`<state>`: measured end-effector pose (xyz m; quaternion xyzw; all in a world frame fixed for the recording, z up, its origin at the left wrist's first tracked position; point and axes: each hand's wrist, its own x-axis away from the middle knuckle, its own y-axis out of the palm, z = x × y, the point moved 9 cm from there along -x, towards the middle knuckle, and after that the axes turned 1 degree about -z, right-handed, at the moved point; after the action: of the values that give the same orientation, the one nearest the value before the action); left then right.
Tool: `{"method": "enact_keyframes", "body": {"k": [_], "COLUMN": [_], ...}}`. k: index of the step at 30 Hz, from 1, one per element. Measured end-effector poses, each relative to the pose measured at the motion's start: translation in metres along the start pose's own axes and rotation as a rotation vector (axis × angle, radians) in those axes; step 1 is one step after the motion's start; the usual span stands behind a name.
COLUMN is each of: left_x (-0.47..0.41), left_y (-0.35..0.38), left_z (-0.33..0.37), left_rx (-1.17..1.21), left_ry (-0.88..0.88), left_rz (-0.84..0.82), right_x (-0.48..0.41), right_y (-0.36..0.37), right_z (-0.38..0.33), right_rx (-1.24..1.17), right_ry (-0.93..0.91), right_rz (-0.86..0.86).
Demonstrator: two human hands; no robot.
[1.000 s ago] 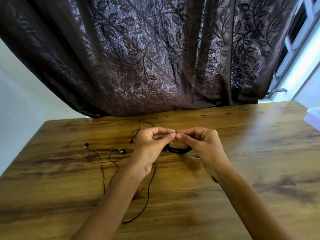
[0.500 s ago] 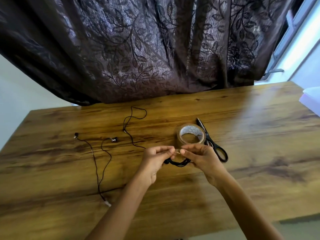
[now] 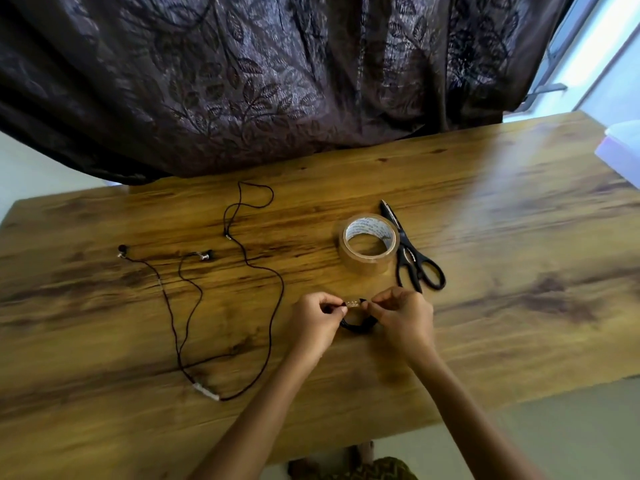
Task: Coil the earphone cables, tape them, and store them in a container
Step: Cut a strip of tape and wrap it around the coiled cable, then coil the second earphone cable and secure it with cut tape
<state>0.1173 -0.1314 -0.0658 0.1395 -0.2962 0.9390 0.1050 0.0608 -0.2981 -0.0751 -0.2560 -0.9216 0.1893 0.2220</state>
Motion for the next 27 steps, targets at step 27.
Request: {"method": "enact_keyframes", "body": {"k": [27], "left_x": [0.016], "left_y": [-0.094], "left_z": [0.009], "left_rx": [-0.031], "left_ry": [0.266], "left_rz": [0.333], "right_x": [0.032], "right_y": [0.051], "right_z": [-0.09], "right_rx": [0.076], "right_ry": [-0.495], "right_rz": [-0.053]}}
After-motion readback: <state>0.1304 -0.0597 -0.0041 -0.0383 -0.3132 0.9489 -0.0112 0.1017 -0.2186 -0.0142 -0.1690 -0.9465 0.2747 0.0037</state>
